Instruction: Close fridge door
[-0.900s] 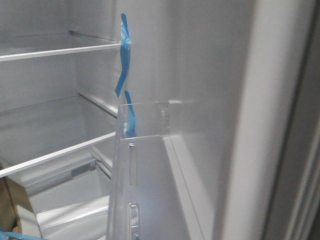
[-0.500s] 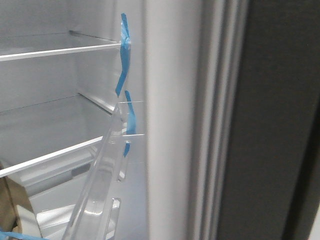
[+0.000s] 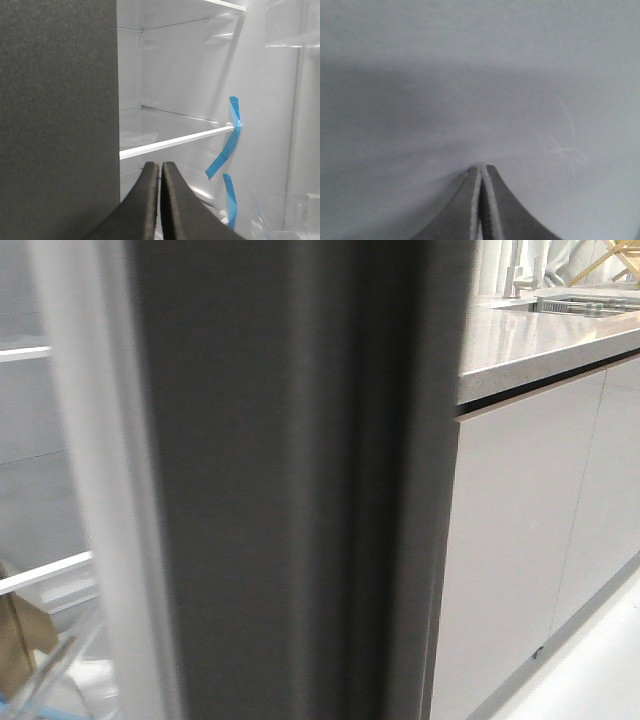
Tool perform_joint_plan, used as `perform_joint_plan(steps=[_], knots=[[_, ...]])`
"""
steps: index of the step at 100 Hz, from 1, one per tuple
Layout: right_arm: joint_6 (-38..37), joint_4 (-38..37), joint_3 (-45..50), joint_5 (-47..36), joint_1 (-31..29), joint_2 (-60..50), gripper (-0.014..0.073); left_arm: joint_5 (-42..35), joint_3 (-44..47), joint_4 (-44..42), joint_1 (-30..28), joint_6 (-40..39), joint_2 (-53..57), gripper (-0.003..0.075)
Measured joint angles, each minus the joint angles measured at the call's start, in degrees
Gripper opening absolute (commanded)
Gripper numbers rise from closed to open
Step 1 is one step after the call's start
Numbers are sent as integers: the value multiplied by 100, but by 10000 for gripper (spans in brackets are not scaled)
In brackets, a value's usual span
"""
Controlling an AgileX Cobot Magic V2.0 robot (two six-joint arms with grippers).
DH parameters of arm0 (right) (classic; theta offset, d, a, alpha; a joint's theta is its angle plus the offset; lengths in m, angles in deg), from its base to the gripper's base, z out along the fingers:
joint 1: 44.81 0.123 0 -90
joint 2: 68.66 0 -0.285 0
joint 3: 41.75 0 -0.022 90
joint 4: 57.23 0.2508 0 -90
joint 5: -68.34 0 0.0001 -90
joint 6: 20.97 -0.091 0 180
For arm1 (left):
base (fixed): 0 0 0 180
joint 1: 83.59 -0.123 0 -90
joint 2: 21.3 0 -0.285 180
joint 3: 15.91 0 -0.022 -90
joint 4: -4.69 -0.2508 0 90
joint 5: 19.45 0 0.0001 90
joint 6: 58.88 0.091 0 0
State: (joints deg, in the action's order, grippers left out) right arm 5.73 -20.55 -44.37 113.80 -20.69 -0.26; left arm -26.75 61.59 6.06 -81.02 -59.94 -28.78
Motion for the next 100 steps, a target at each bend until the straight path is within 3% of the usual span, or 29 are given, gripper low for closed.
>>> perform_joint_plan(steps=[42, 67, 100], knots=[[516, 393, -44, -190, 65, 614, -44, 0, 0, 0, 0, 0, 0, -20], [671, 357, -419, -274, 427, 1054, -44, 0, 0, 0, 0, 0, 0, -20], [827, 386, -754, -1028, 982, 1711, -44, 0, 0, 0, 0, 0, 0, -20]])
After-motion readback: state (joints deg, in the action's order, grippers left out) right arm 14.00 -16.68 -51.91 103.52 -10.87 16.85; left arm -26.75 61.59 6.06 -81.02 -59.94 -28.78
